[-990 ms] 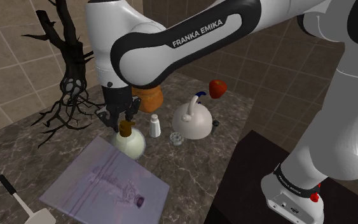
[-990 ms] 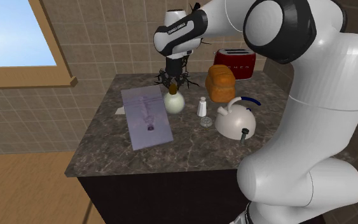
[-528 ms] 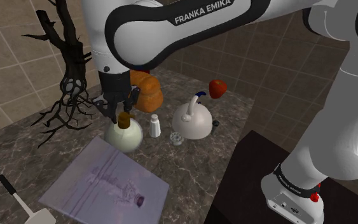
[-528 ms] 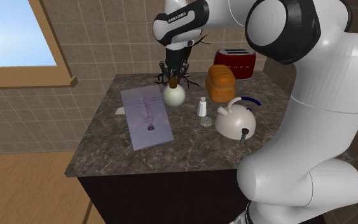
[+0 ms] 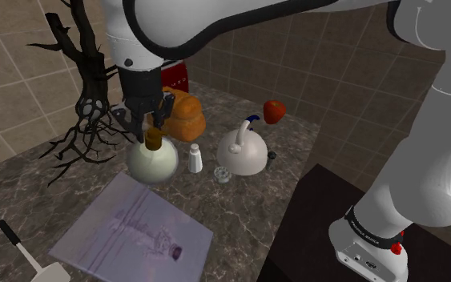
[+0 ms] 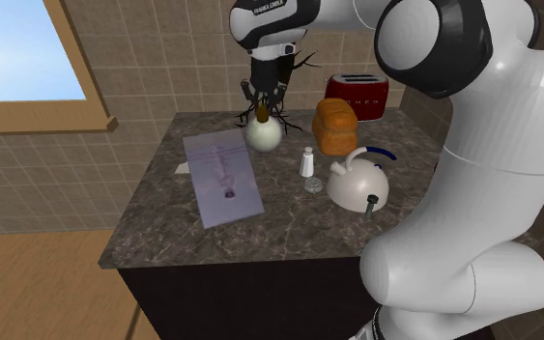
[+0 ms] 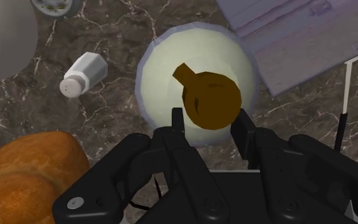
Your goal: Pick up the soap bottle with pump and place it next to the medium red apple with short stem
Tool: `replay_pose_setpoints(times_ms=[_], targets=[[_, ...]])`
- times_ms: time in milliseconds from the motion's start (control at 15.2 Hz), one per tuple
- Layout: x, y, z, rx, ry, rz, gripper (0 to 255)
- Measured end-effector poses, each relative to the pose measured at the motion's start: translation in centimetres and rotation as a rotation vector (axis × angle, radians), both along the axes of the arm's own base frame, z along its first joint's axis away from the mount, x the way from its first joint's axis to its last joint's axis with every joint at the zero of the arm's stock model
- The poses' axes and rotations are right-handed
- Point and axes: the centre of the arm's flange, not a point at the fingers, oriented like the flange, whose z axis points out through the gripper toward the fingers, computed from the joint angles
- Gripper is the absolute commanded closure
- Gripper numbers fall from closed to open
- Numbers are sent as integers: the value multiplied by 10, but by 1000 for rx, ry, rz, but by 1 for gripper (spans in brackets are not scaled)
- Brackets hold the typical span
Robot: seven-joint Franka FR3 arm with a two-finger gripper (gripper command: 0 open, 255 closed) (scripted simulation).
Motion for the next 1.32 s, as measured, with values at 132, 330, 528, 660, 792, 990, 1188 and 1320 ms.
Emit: replay_pose_setpoints(times_ms=[132, 330, 528, 660, 792, 990, 1188, 1320], targets=[[0, -1, 10, 0, 0, 0, 255], [0, -1, 27, 0, 0, 0, 255], [-1, -1, 43, 0, 0, 0, 255], [-2, 0, 53, 0, 0, 0, 255], [0, 0, 63, 0, 0, 0, 255], [0, 1, 80, 0, 0, 0, 255], [0, -1, 95, 0, 0, 0, 255], [-1, 0, 105, 0, 0, 0, 255]])
